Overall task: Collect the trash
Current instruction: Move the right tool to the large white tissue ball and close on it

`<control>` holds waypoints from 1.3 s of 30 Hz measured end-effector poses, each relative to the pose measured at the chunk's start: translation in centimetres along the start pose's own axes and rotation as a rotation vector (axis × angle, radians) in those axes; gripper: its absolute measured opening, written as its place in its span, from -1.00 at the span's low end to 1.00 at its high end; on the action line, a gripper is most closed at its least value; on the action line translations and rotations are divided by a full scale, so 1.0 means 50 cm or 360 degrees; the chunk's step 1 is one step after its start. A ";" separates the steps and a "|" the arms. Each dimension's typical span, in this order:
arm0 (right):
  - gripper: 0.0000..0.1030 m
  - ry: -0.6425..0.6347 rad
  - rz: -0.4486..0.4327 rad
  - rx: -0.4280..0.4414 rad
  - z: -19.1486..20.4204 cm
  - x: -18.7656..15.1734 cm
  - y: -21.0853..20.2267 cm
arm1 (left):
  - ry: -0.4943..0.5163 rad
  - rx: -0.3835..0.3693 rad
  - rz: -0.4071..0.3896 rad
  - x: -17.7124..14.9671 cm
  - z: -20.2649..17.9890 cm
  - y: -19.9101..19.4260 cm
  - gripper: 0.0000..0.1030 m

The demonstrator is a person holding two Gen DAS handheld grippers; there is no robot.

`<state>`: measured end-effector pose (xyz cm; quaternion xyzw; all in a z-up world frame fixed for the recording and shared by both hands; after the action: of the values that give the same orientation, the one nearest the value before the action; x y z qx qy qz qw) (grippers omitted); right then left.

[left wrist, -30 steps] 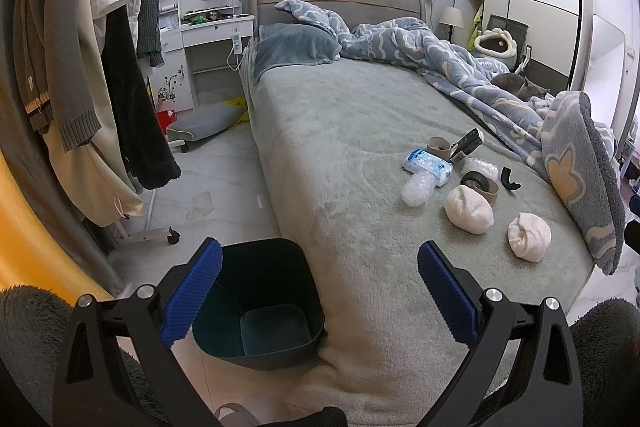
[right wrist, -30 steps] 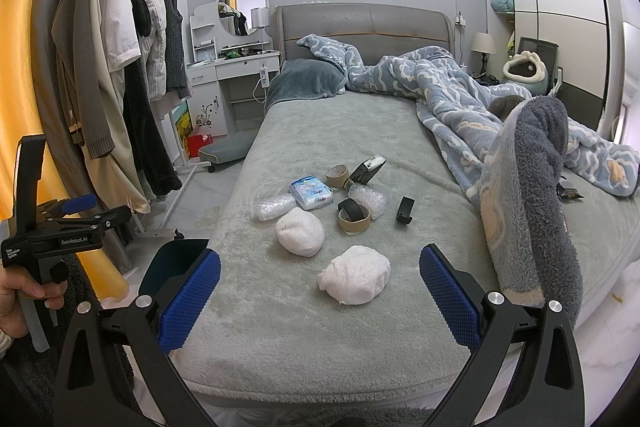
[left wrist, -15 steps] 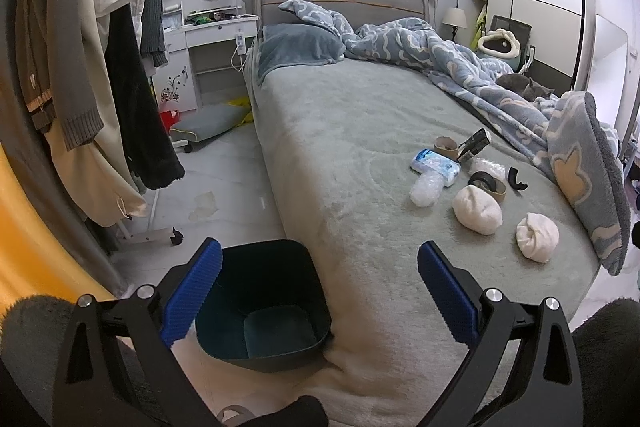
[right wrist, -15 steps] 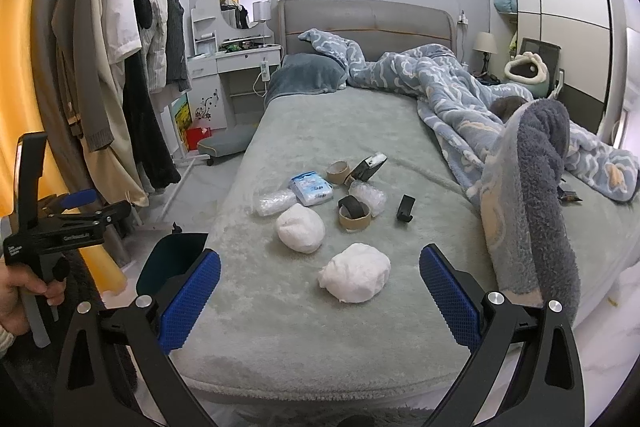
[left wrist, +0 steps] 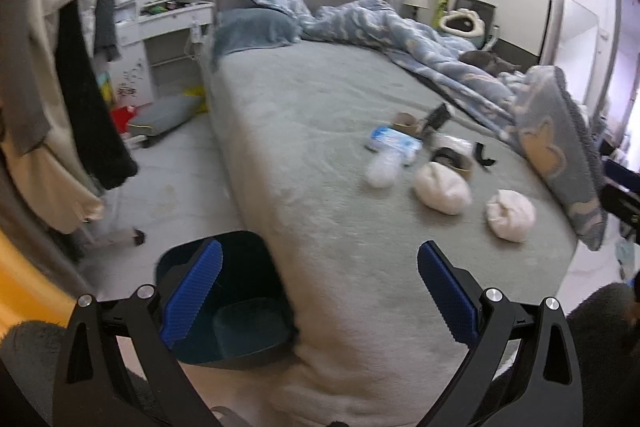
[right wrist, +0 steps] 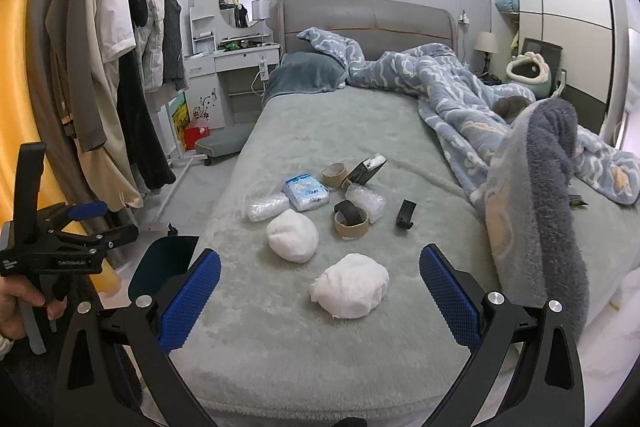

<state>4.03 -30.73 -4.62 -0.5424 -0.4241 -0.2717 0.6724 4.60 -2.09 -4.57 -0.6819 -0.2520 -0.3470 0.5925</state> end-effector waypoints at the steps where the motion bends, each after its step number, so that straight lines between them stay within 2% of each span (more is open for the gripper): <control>1: 0.95 0.0000 0.0005 0.0003 -0.003 -0.001 0.006 | 0.0025 -0.0014 -0.0003 0.002 -0.008 0.004 0.93; 10: 0.94 0.0072 0.0104 0.0032 -0.061 -0.026 0.088 | 0.0103 -0.0135 0.0026 0.029 -0.041 0.049 0.91; 17: 0.92 0.0105 0.0185 0.0056 -0.094 -0.061 0.140 | 0.0096 -0.0222 0.0063 0.046 -0.060 0.099 0.90; 21: 0.90 0.0083 0.0212 0.0089 -0.098 -0.076 0.161 | 0.0144 -0.0295 0.0068 0.056 -0.086 0.121 0.90; 25: 0.79 0.0065 0.0247 0.0117 -0.098 -0.087 0.179 | 0.0213 -0.0358 0.0067 0.064 -0.115 0.144 0.90; 29: 0.78 0.0044 0.0275 0.0192 -0.091 -0.099 0.197 | 0.0262 -0.0501 0.0053 0.078 -0.148 0.171 0.89; 32: 0.78 0.0012 0.0282 0.0232 -0.086 -0.104 0.211 | 0.0298 -0.0536 0.0054 0.082 -0.165 0.189 0.89; 34: 0.60 0.0004 0.0293 0.0250 -0.083 -0.105 0.220 | 0.0308 -0.0547 0.0060 0.084 -0.174 0.205 0.89; 39: 0.48 -0.0044 0.0311 0.0272 -0.072 -0.106 0.235 | 0.0225 -0.0597 0.0113 0.087 -0.177 0.249 0.86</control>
<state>12.12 -31.59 -15.27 -0.5257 -0.4000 -0.1602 0.7335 15.20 -13.21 -8.58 -0.7627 -0.1167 -0.4137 0.4832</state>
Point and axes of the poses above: each gripper's, at about its wrist camera, not at the fingertips, and y roughly the way its jaws point, z to its left, x to its top, the point moved 3 cm from there along y, roughly the way its jaws point, and after that the axes turned 1 degree about -x, right-handed, at the moved point
